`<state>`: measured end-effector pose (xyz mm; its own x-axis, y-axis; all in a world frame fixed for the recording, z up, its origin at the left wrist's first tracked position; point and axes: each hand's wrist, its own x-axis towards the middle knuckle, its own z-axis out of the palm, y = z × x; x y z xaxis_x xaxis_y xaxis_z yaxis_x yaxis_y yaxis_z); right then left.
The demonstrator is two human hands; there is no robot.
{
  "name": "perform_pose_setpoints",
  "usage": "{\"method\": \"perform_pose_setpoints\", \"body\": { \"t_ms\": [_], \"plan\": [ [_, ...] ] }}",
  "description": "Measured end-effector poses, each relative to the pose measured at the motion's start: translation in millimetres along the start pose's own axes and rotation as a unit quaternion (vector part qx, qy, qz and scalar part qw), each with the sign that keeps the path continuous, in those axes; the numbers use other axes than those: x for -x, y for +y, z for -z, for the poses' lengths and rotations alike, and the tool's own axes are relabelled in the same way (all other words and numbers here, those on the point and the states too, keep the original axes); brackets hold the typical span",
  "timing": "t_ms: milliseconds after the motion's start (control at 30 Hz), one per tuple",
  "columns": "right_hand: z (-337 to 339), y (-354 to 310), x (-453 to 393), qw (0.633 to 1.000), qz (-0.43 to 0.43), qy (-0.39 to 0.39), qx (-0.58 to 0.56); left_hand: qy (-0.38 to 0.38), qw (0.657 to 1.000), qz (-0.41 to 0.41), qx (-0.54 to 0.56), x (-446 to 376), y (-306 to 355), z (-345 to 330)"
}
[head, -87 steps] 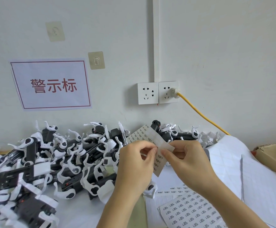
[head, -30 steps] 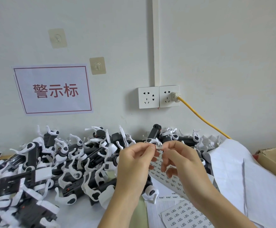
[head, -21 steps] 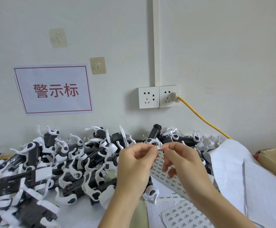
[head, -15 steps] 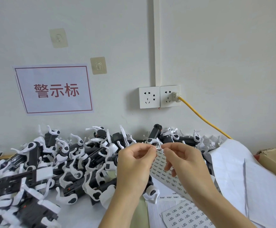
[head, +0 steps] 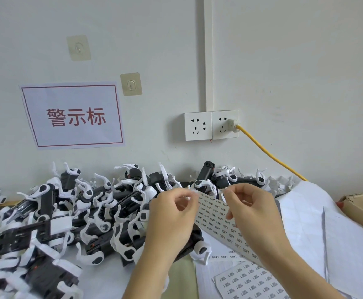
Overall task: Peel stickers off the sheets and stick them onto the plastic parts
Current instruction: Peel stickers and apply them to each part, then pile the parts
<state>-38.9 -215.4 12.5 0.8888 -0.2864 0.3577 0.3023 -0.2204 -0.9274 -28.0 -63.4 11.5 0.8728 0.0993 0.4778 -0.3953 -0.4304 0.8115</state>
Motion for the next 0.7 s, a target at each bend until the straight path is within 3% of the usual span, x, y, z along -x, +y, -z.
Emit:
{"method": "perform_pose_setpoints", "body": {
  "t_ms": [67,200,500,600,700],
  "plan": [
    [2,2,-2,1.0,-0.009,-0.005,0.009,-0.014,0.994,0.017,-0.106,-3,-6,12],
    [3,4,-2,0.999,-0.024,-0.037,0.032,-0.145,0.954,0.065,-0.253,-2,-9,30],
    [4,5,-3,0.996,-0.028,-0.067,0.053,-0.328,0.887,0.123,-0.301,5,-3,38],
    [4,5,-3,0.996,-0.019,-0.078,0.042,-0.299,0.904,0.11,-0.286,3,-9,37],
    [6,2,-2,0.994,0.007,-0.108,0.02,-0.259,0.942,0.12,-0.175,1,-9,36]
  ]
}}
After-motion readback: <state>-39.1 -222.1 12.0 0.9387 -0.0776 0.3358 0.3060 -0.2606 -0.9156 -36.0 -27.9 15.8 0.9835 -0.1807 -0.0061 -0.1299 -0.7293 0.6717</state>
